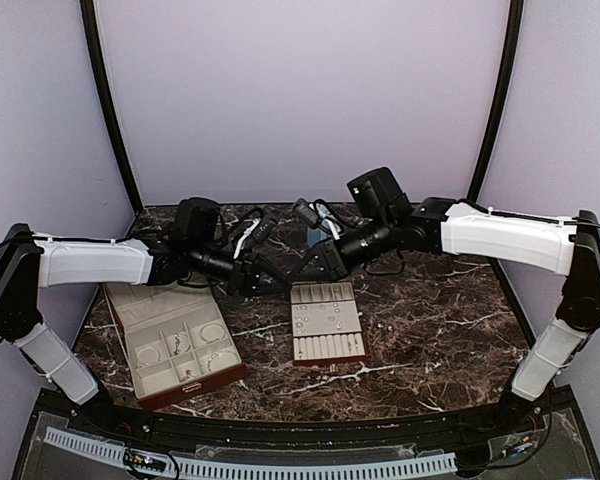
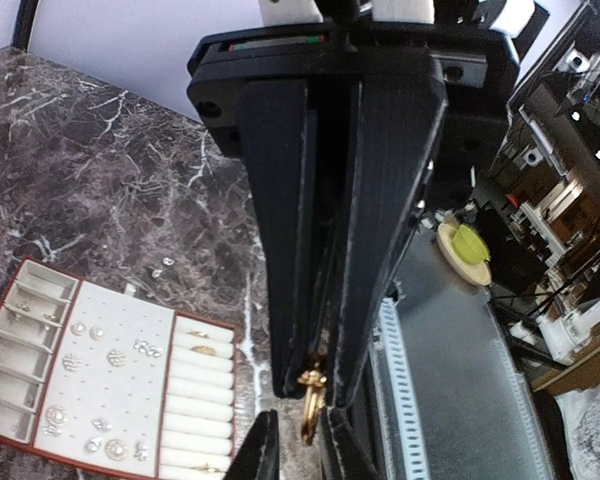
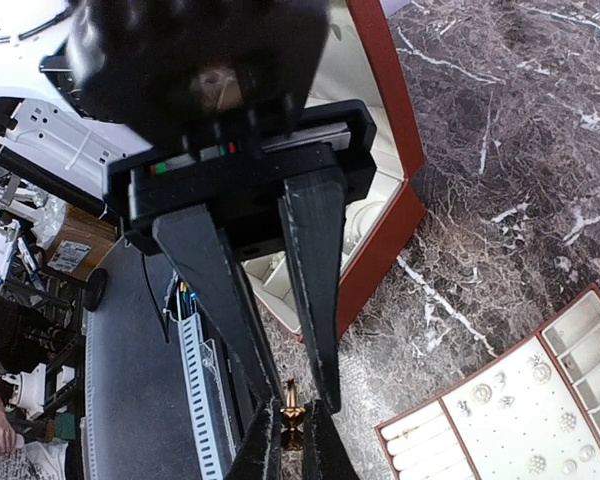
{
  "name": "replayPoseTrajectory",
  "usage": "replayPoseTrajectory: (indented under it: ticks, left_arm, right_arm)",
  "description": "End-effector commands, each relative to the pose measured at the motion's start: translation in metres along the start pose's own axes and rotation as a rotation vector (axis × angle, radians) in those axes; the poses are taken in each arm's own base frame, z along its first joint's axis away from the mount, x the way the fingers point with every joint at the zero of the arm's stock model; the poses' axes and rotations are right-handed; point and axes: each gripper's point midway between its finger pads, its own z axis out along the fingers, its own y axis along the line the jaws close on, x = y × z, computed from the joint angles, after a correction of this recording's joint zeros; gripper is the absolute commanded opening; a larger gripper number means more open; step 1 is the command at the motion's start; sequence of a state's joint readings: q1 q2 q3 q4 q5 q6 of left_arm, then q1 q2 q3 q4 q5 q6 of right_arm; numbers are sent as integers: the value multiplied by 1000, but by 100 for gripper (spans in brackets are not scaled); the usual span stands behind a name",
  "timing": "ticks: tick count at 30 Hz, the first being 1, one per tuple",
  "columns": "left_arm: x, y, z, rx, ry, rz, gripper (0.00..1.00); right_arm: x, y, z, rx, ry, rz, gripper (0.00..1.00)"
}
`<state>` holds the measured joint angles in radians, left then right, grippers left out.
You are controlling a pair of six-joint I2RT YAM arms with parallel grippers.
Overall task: Organize the mixed jewelry
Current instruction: Pass from the left arm to the right, then place the ring in the ring tray.
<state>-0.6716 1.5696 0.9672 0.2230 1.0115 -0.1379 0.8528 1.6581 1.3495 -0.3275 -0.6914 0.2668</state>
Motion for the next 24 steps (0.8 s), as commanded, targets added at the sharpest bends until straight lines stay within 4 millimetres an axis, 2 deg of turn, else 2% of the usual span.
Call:
replayPoseTrajectory:
  ticks: [1,2,4,7,12,14,15,18,21,22,24]
  left_arm:
    - [-17,-5,-6,-49,-18,76,37]
    - [-22,-8,-8,-54,-24,91,48]
    - [-30,-11,-11,-66,-33,123,58]
    - [-41,-16,-17,-94,-51,163,61]
    - [-73,-31,-36,-175,-107,237,64]
    - [-87,-25,-51,-274,-133,248,68]
    - [-94,-13,-64,-359,-155,242,70]
    - [-100,15,-107,-584,-195,192,74]
    - [-93,45,-158,-798,-228,133,82]
    - [-90,57,-179,-873,-246,101,82]
    - [-82,70,-209,-943,-285,24,83]
  right_arm:
    - [-23,3,-19,51,-105,-13,0]
    - [-22,-1,-22,77,-108,0,0]
    - [-16,-13,-28,147,-113,33,0]
    - [-2,-26,-35,228,-102,97,0]
    - [37,-47,-41,339,-60,260,0]
    - [56,-55,-43,382,-41,331,0]
    - [66,-59,-43,407,-28,362,0]
    - [91,-64,-41,472,8,448,0]
    - [114,-74,-40,558,27,550,0]
    - [121,-78,-40,590,30,583,0]
    - [132,-83,-38,630,33,641,0]
